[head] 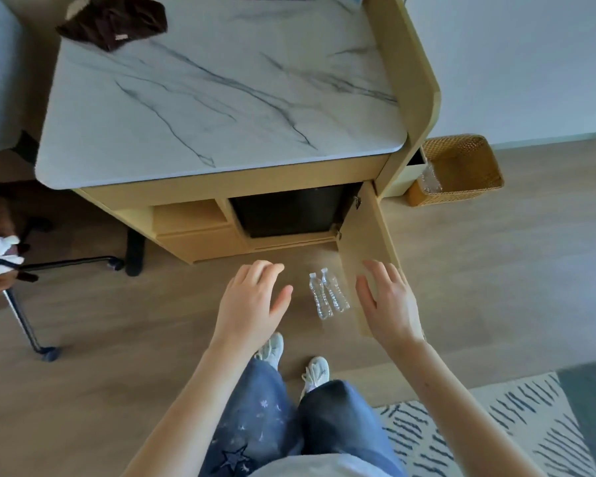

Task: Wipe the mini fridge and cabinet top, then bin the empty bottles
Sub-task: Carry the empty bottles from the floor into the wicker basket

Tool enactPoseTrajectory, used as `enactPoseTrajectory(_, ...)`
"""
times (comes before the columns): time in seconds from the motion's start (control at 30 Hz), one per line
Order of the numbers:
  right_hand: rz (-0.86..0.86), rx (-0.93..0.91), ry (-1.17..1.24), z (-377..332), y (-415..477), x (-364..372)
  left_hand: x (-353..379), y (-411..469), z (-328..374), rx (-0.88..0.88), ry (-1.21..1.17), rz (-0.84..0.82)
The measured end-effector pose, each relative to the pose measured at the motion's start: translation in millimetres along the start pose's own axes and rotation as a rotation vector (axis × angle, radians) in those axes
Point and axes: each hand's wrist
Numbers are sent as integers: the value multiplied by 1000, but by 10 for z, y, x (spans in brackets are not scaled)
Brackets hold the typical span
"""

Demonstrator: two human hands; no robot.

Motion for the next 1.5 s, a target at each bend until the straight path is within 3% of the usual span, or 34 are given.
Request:
enactPoseTrajectory(0.23, 78, 127, -35, 140, 298, 672, 460, 551, -532, 102, -41, -111)
enactPoseTrajectory(0.57, 48, 261, 4, 499, 381, 1547, 1354, 883, -890, 60, -94, -181)
enactPoseTrajectory(0.77, 69, 243, 17, 1404, 373, 2639, 2815, 854, -1290, 71, -106, -203)
enactPoseTrajectory(1.13, 51, 188, -4, 3546, 7, 5702, 6315, 542, -2720, 230, 48, -326)
enactPoseTrajectory(1.3, 31, 151, -32, 4102, -121, 6331, 7109, 455, -3001, 229, 25, -338)
enactPoseTrajectory(1.5, 67, 121, -55, 4486, 12, 6547, 7432, 501, -2896, 120, -85, -374)
Point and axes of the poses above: each hand's wrist, its own y-axis towards the middle knuckle, its own x-axis out of the palm, z = x × y, and after that the axes turned 3 degrees about z, right-handed
